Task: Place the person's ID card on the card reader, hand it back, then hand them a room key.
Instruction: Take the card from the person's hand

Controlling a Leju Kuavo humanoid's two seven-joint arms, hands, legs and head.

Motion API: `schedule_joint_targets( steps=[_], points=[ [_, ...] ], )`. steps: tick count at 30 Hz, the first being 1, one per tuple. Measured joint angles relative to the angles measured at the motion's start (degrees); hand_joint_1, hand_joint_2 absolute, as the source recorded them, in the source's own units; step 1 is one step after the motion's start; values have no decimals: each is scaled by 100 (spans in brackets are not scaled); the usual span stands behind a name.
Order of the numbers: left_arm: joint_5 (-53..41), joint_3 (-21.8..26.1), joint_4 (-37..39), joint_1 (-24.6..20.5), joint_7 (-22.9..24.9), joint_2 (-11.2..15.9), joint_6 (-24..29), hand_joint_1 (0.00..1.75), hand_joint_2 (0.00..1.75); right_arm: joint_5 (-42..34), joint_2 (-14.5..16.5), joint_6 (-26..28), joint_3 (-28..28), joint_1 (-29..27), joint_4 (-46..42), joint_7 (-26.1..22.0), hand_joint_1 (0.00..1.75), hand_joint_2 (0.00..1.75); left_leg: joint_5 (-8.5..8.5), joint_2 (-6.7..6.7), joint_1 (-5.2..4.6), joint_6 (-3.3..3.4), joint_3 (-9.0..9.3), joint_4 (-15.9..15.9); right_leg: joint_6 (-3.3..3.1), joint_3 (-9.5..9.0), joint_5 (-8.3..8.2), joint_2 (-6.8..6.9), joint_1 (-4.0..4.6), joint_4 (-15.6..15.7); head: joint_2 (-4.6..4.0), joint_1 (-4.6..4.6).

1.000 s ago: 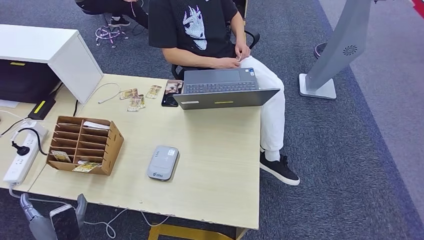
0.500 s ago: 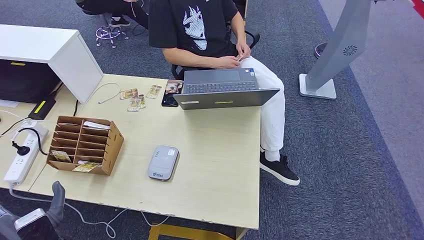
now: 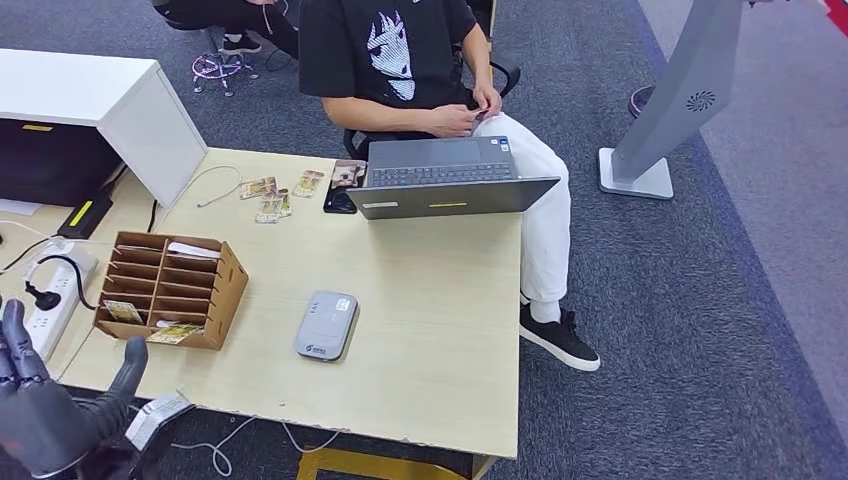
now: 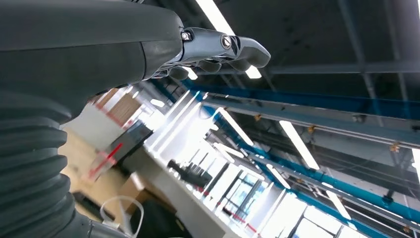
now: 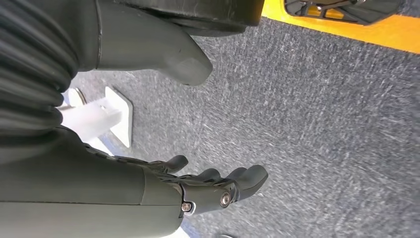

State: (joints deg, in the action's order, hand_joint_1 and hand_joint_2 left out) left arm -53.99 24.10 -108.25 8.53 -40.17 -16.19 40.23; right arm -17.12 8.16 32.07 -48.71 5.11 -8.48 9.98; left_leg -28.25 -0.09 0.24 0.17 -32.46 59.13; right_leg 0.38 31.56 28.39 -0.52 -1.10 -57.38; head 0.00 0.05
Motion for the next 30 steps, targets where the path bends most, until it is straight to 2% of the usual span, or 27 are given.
schedule_joint_targets(
  steps=[4, 7, 13, 17, 19, 21, 25, 27, 30],
  points=[
    [-1119, 329, 88, -714, 3, 194, 0, 0, 175, 97, -18, -156, -99, 74, 0, -7, 0, 175, 10, -2, 2, -2, -1, 0, -3, -1, -8, 2, 2, -2, 0, 1],
    [-1512, 611, 405, -1259, 7, 380, -2, 0, 175, 136, -20, -247, -164, 150, -2, 34, 0, 175, 16, 2, 3, -4, 0, -1, -10, 0, -16, -2, 2, -5, 0, 0],
    [-1739, 882, 802, -1737, 7, 586, -2, 0, 175, 136, -20, -321, -239, 190, -21, 41, 0, 175, 18, -1, 2, -5, -3, -1, -11, 2, -16, 1, 2, -5, 0, 1],
    [-2409, 1031, 1278, -2153, 160, 772, -7, 0, 175, 141, -20, -367, -269, 207, -31, 62, 0, 175, 18, -1, 2, -5, -4, 0, -11, 3, -17, 2, 1, -5, 0, 2],
    [-2787, 1027, 1541, -2350, 528, 926, -8, 0, 175, 149, -20, -397, -284, 221, -35, 70, 0, 175, 19, 1, 2, -5, -2, 0, -11, 4, -19, 0, 2, -5, 0, 2],
    [-3082, 919, 1789, -2487, 1167, 1143, -8, 0, 175, 159, -20, -417, -301, 233, -40, 76, 0, 175, 21, 7, 2, -5, 0, 0, -12, 7, -21, -5, 2, -5, -1, 2],
    [-3248, 260, 2258, -2648, 2617, 1765, -8, 0, 175, 216, -28, -440, -315, 250, -44, 75, 0, 175, 25, 9, 4, -9, -1, 0, -13, 12, -21, -8, 3, -6, 0, 1],
    [-3252, -178, 2416, -2708, 3033, 2070, -8, 0, 175, 220, -36, -454, -316, 253, -44, 66, 0, 175, 25, 9, 4, -9, -3, 0, -13, 12, -21, -8, 3, -7, 0, 1],
    [-3253, -810, 2443, -2738, 3308, 2420, -4, 0, 175, 218, -47, -473, -315, 257, -44, 52, 0, 175, 25, 9, 4, -9, -7, 0, -12, 12, -21, -8, 3, -7, 0, 1]
  ],
)
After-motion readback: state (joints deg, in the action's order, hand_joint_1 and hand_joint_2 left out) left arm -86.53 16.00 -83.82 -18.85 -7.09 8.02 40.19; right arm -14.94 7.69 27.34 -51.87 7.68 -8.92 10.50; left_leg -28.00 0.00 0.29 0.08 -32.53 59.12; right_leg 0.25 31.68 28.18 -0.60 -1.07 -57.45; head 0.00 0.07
